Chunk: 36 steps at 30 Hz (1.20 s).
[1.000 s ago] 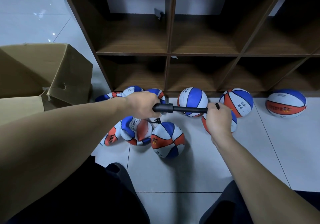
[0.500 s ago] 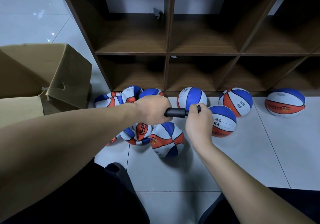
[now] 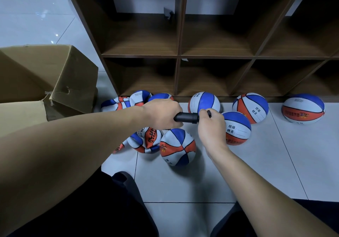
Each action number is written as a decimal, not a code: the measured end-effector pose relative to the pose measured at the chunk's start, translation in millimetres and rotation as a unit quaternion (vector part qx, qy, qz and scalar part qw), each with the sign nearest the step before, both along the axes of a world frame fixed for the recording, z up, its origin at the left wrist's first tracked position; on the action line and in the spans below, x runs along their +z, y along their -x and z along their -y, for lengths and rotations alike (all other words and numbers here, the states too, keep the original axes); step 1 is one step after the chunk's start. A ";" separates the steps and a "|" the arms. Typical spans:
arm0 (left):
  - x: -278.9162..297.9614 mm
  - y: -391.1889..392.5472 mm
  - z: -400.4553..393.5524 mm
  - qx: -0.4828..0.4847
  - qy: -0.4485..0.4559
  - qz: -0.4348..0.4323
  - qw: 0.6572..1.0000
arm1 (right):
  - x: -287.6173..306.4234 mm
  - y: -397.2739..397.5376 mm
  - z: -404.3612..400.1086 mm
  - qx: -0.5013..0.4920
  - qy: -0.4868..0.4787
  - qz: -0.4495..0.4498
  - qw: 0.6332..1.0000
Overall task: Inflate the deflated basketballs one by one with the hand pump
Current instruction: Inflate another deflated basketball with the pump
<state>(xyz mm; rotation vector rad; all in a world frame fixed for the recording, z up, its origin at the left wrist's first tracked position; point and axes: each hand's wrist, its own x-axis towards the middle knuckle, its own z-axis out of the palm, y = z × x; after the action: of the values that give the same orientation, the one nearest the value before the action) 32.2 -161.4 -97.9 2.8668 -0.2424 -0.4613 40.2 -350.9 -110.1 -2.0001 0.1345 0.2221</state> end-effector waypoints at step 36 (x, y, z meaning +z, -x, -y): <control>7.8 0.9 11.9 0.029 0.011 -0.023 0.999 | 2.8 3.8 -6.7 -0.008 0.012 0.022 1.000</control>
<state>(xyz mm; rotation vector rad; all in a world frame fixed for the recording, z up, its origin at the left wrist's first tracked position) 31.4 -173.3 -90.1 2.8299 -0.1551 -0.5104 36.4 -344.2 -107.3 -2.0260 0.1251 0.1661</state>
